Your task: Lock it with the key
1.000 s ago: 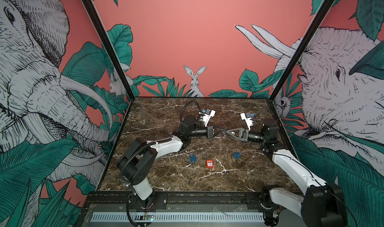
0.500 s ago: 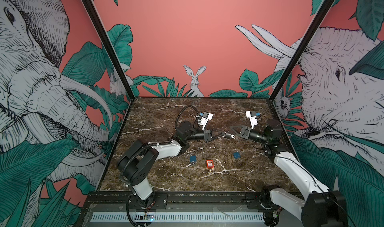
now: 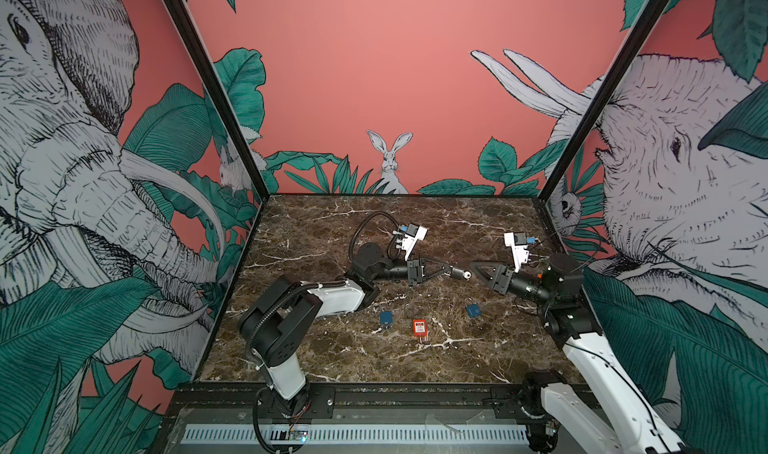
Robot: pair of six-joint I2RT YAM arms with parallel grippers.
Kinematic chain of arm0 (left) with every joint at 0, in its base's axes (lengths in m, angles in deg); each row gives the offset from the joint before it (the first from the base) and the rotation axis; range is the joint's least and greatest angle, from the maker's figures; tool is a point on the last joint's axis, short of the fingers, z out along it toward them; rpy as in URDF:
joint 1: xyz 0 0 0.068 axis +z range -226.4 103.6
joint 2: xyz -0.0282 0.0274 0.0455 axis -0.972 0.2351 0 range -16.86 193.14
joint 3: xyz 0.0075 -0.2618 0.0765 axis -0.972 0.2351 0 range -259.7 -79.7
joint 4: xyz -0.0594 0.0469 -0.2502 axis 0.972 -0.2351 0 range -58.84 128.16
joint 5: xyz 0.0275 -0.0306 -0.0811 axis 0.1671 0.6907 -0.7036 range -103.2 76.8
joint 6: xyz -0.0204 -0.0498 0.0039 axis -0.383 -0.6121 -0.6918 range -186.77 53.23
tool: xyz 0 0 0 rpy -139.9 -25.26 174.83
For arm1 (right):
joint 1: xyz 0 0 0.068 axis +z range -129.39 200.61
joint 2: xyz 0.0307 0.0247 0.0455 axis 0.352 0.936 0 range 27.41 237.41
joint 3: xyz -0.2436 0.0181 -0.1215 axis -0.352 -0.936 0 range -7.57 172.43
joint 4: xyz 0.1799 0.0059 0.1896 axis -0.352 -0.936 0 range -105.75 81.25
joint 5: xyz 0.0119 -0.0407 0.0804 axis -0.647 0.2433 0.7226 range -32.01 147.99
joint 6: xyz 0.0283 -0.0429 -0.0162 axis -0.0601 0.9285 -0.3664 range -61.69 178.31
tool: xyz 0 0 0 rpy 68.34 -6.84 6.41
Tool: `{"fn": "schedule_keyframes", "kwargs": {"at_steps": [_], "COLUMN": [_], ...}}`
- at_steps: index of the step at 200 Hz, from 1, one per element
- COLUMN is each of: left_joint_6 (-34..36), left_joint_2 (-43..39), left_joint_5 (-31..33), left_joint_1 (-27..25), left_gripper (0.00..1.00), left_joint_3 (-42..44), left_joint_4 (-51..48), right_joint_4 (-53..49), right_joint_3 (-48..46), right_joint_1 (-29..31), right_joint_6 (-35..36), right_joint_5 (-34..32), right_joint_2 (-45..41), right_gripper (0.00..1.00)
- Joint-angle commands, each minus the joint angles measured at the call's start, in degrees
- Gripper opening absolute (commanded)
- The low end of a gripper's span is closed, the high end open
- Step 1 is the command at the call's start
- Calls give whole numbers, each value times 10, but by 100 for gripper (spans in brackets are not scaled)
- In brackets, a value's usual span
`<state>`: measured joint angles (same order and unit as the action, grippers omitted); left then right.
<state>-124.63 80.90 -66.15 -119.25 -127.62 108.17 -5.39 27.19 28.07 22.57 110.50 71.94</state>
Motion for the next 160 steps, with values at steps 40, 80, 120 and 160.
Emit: {"fn": "schedule_keyframes", "kwargs": {"at_steps": [40,80,120,160], "left_joint_6": [-7,-9,-11,-13], "left_joint_2": [-5,-4,-1,1], "left_joint_5": [-10,-10,-10,-9], "left_joint_1": [1,1,1,1], "left_gripper": [0,0,0,0], "left_joint_3": [-19,-18,-20,-20], "left_joint_4": [30,29,29,30], "right_joint_4": [-5,32,48,65], "right_joint_3": [-14,-29,-31,-37], "right_joint_1": [0,0,2,3], "right_joint_6": [1,-30,-40,-52], "right_joint_5": [33,54,63,69], "right_joint_2": [-25,-20,-20,-16], "right_gripper": [25,23,21,18]}}
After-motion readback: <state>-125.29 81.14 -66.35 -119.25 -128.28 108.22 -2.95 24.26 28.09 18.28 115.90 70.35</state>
